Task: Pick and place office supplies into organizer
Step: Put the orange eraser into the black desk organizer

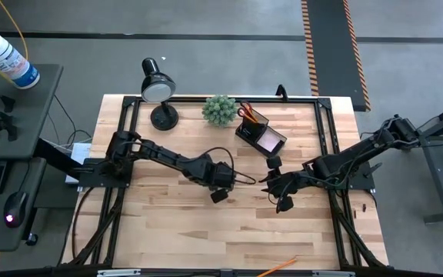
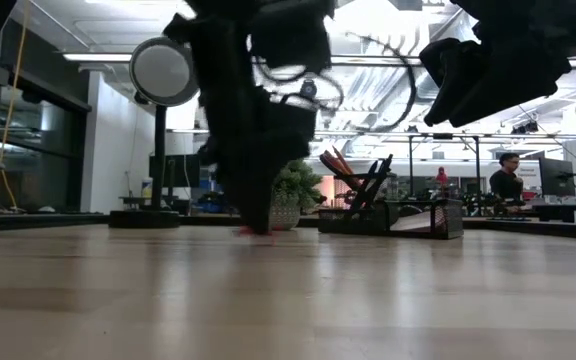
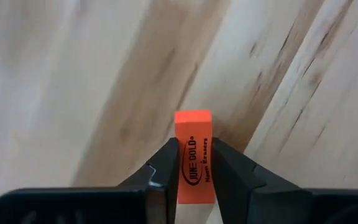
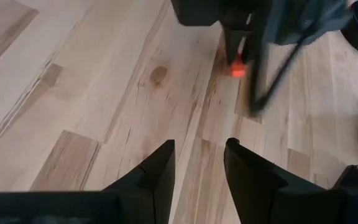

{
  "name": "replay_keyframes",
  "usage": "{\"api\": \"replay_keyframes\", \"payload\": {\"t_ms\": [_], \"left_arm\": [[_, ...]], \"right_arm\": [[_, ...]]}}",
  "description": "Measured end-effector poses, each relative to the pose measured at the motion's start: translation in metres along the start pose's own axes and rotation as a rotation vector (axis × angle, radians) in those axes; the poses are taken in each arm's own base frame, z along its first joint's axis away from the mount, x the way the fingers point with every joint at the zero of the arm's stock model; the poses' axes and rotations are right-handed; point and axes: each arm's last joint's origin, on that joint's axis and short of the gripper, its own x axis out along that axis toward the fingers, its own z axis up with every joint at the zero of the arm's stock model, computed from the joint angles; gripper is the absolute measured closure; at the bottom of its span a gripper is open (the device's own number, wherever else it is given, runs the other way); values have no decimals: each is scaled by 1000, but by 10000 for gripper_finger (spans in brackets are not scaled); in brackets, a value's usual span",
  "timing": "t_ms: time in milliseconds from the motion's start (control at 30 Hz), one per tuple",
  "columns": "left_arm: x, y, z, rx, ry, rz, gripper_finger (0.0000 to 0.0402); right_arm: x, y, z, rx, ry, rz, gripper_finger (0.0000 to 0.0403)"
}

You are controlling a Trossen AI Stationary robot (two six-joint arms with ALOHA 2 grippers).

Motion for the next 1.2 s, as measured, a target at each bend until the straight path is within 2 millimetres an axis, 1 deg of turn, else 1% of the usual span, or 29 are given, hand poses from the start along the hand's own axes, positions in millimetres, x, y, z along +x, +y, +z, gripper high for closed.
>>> {"api": "replay_keyframes", "payload": {"t_ms": [67,167,267,400,500,700,800,900,967,1100,1200], "left_arm": [[-9,0,7,15,-16,21,337],[-19,2,12,64,-9,70,342],[-29,4,22,117,-44,104,345],[-43,6,38,245,-116,167,345],[-49,13,50,327,-142,200,346],[-48,38,68,424,-136,229,346],[-44,52,76,463,-141,243,346],[-41,64,88,507,-185,244,346],[-40,71,96,543,-225,235,346],[-37,84,108,573,-285,196,346],[-36,93,115,593,-321,159,346]], "right_arm": [[0,0,0,-1,0,0,274],[0,0,0,-1,0,0,274],[0,0,0,1,0,1,274],[0,0,0,8,-1,9,274],[0,1,0,25,1,40,274],[-5,13,-3,33,26,123,274],[-10,20,-2,34,8,137,274],[-17,25,0,32,-16,123,274],[-21,26,1,42,-34,78,274],[-30,25,1,88,-50,-70,274],[-35,22,-3,164,-37,-186,274]]}}
